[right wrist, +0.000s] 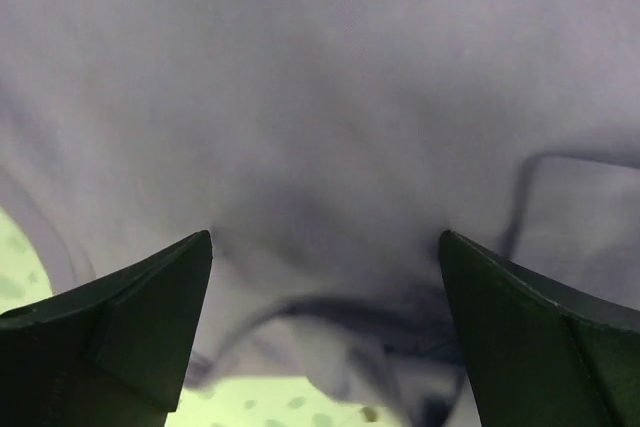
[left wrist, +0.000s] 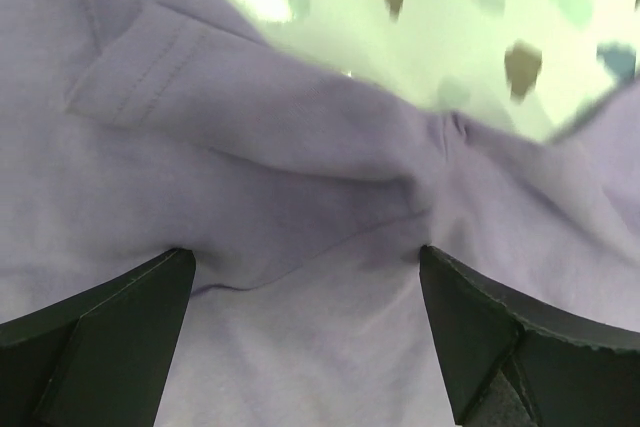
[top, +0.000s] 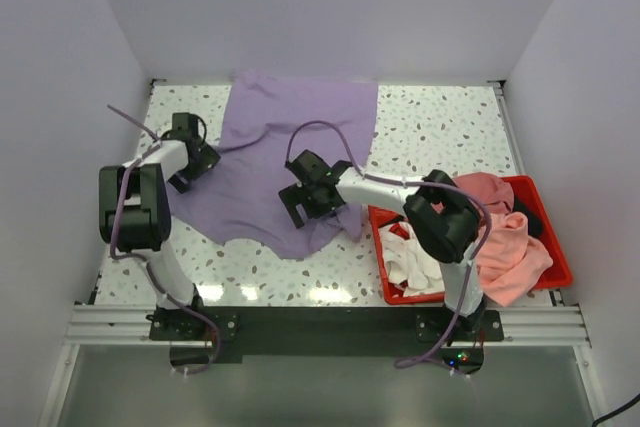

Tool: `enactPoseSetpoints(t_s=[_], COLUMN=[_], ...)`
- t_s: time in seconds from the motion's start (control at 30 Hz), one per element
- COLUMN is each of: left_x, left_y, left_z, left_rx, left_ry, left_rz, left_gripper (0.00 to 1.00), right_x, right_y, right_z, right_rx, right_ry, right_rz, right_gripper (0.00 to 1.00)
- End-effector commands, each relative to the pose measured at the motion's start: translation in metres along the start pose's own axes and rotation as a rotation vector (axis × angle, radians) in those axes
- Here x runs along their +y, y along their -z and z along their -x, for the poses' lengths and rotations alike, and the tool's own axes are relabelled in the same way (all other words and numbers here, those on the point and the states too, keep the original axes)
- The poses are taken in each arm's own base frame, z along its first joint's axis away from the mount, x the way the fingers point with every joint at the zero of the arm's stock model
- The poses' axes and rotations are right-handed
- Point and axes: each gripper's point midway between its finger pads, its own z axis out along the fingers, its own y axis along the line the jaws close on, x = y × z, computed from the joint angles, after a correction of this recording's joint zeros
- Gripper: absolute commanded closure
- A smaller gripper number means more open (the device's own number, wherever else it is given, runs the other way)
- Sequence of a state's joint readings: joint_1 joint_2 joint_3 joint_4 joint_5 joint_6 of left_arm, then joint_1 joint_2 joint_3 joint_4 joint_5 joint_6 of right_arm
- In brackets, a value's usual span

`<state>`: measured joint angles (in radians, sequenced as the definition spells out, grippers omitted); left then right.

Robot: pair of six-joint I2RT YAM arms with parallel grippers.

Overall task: Fold and stack the t-shirts
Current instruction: Flatten the tshirt out

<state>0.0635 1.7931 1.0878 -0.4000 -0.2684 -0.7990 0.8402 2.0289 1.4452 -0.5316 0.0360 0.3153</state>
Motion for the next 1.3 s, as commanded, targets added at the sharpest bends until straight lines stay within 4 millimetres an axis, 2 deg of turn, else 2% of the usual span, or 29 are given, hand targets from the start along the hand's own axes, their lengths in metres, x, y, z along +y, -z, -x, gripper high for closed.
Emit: enactPoseSetpoints(t_s=[0.0,0.03,0.07,0.1,0.13,0.2,0.23,0.27,0.33,0.37,0.47,0.5,0.53,0.57,0.63,0.67,0.7,0.73,0.77,0.83,0.87,0.9,0.93,0.97,1.0,1.07,1.17,1.2,1.27], left_x=[0.015,0.000,0.000,-0.004,-0.024,-0.031,-0.045,-0.052,-0.066,-0.074,-0.076,-0.071,-0.069,-0.071,-0.058,-0.060,-0.053,-0.054,-0.062,-0.058,-0.067,-0.067,-0.076,-0.076,-0.072,-0.066,-0.055,-0.053,-0.041], left_y=[-0.031,-0.033,-0.038,-0.053,-0.052,-0.061,-0.057,-0.054,-0.038,-0.022,0.004,0.022,0.031,0.056,0.064,0.071,0.080,0.084,0.098,0.095,0.099,0.094,0.096,0.093,0.088,0.080,0.070,0.069,0.061], left_z=[0.012,0.032,0.035,0.032,0.054,0.055,0.070,0.075,0.089,0.102,0.105,0.107,0.106,0.112,0.095,0.085,0.073,0.067,0.054,0.023,0.003,-0.023,-0.041,-0.054,-0.069,-0.083,-0.087,-0.086,-0.077], left_rx=[0.020,-0.005,0.011,0.039,0.004,0.043,0.018,0.011,-0.021,-0.060,-0.090,-0.114,-0.127,-0.171,-0.168,-0.173,-0.173,-0.181,-0.190,-0.145,-0.117,-0.051,-0.033,-0.006,0.027,0.050,0.055,0.044,-0.002], left_ry=[-0.036,-0.021,-0.015,-0.035,-0.032,-0.059,-0.054,-0.057,-0.061,-0.054,-0.057,-0.055,-0.052,-0.043,-0.036,-0.045,-0.040,-0.045,-0.076,-0.106,-0.138,-0.170,-0.204,-0.221,-0.237,-0.253,-0.257,-0.264,-0.275], left_rz=[0.131,0.108,0.120,0.125,0.086,0.095,0.061,0.034,-0.033,-0.072,-0.112,-0.124,-0.131,-0.163,-0.147,-0.160,-0.165,-0.179,-0.214,-0.213,-0.251,-0.276,-0.313,-0.317,-0.311,-0.278,-0.221,-0.209,-0.138], left_gripper=[0.00,0.00,0.00,0.00,0.00,0.00,0.00,0.00,0.00,0.00,0.00,0.00,0.00,0.00,0.00,0.00,0.00,0.00,0.00,0.00,0.00,0.00,0.00,0.00,0.00,0.00,0.00,0.00,0.00], right_x=[0.040,0.048,0.073,0.081,0.092,0.130,0.142,0.160,0.179,0.187,0.187,0.186,0.177,0.166,0.153,0.131,0.119,0.105,0.075,0.045,0.017,0.003,-0.010,-0.038,-0.049,-0.082,-0.112,-0.119,-0.129], right_y=[0.010,0.014,0.025,0.028,0.033,0.052,0.058,0.069,0.083,0.092,0.105,0.112,0.112,0.112,0.118,0.115,0.116,0.112,0.110,0.103,0.092,0.086,0.078,0.061,0.061,0.046,0.037,0.021,0.011], right_z=[-0.042,-0.049,-0.055,-0.067,-0.073,-0.090,-0.095,-0.103,-0.102,-0.095,-0.076,-0.060,-0.048,-0.038,-0.015,0.003,0.016,0.026,0.047,0.067,0.084,0.091,0.098,0.100,0.116,0.133,0.151,0.146,0.145], right_rx=[0.060,0.061,0.049,0.068,0.068,0.070,0.067,0.059,0.038,0.012,-0.058,-0.106,-0.143,-0.152,-0.193,-0.203,-0.211,-0.209,-0.229,-0.241,-0.242,-0.241,-0.236,-0.200,-0.226,-0.217,-0.217,-0.184,-0.161], right_ry=[0.031,0.039,0.060,0.074,0.096,0.190,0.229,0.303,0.373,0.390,0.411,0.412,0.418,0.407,0.353,0.287,0.237,0.187,0.128,0.089,0.033,0.006,-0.029,-0.073,-0.090,-0.129,-0.164,-0.172,-0.163], right_rz=[0.059,0.069,0.133,0.157,0.189,0.302,0.334,0.378,0.441,0.466,0.450,0.419,0.355,0.318,0.288,0.267,0.257,0.234,0.179,0.115,0.078,0.061,0.044,0.006,-0.013,-0.065,-0.094,-0.109,-0.132], right_gripper=[0.01,0.01,0.01,0.01,0.01,0.01,0.01,0.01,0.01,0.01,0.01,0.01,0.01,0.01,0.01,0.01,0.01,0.01,0.01,0.01,0.01,0.01,0.01,0.01,0.01,0.01,0.01,0.01,0.01])
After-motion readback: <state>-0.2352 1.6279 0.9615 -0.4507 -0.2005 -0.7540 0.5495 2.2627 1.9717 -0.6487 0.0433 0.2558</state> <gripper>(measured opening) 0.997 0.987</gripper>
